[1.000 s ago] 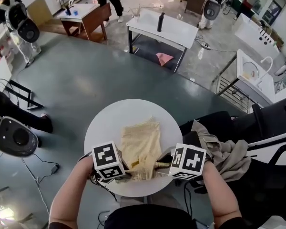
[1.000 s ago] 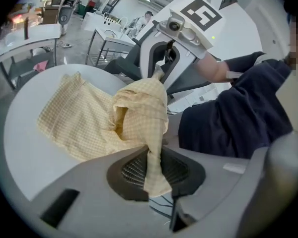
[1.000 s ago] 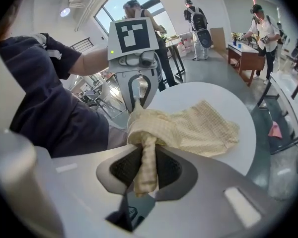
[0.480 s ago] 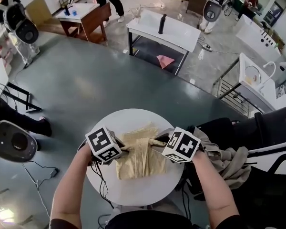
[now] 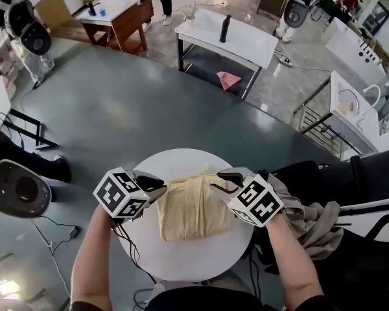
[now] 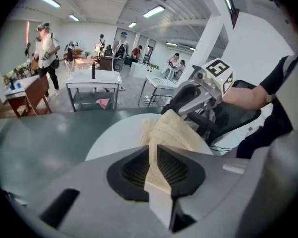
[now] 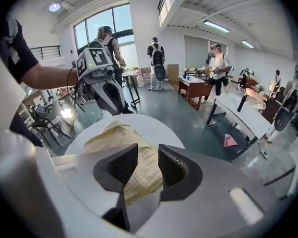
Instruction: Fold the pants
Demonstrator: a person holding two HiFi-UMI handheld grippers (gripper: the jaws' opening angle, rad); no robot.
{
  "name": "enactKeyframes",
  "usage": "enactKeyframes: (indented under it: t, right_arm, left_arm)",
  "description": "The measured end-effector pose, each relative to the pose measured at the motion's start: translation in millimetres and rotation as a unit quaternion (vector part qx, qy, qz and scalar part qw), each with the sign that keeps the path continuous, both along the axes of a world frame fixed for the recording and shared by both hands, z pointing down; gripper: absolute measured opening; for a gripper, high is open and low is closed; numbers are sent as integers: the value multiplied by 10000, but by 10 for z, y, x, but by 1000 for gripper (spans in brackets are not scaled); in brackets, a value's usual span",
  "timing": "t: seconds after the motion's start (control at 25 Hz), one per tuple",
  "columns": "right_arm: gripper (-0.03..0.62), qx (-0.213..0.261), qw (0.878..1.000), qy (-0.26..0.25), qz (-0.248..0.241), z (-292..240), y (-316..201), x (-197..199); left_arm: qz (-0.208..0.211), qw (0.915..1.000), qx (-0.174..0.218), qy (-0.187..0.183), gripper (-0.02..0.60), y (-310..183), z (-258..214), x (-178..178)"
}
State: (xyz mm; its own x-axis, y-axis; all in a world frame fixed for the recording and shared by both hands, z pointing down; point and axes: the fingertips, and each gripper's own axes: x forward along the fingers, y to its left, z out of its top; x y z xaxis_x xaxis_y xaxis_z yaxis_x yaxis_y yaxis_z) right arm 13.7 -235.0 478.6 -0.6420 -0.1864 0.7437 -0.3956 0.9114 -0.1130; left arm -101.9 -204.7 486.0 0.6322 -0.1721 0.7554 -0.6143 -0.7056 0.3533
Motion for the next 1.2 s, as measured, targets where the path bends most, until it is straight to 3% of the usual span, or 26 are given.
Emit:
enactKeyframes:
  t: [0.08, 0.16, 0.32, 0.56, 0.84, 1.04, 1.2]
  right_arm:
    - [124, -306, 9992, 46, -260, 36, 166, -12]
    - [126, -375, 9982, 282, -363, 169, 273, 14]
    - [133, -275, 9980, 563, -8, 501, 258, 91]
    - [123, -495, 9969, 434, 442, 645, 235, 87]
    - [124, -128, 9963, 97, 850, 241, 374, 222]
    - [6, 9, 9934, -95, 1140, -3, 679, 289]
    - [0, 19, 9926, -97, 1207, -53, 1013, 337]
  left_arm:
    - [290, 9988, -340, 201, 25, 213, 10, 134]
    - [400, 9980, -464, 150, 17, 366, 146, 221]
    - [-54, 9991, -330, -248, 18, 374, 572, 172]
    - [-451, 9981, -253, -340, 17, 331, 728, 192]
    - [-725, 9972, 166, -114, 0, 476, 335, 160]
    - [-1025, 9926, 643, 62, 0, 757, 30, 237]
    - [-1495, 9843, 922, 166, 2, 974, -154, 291]
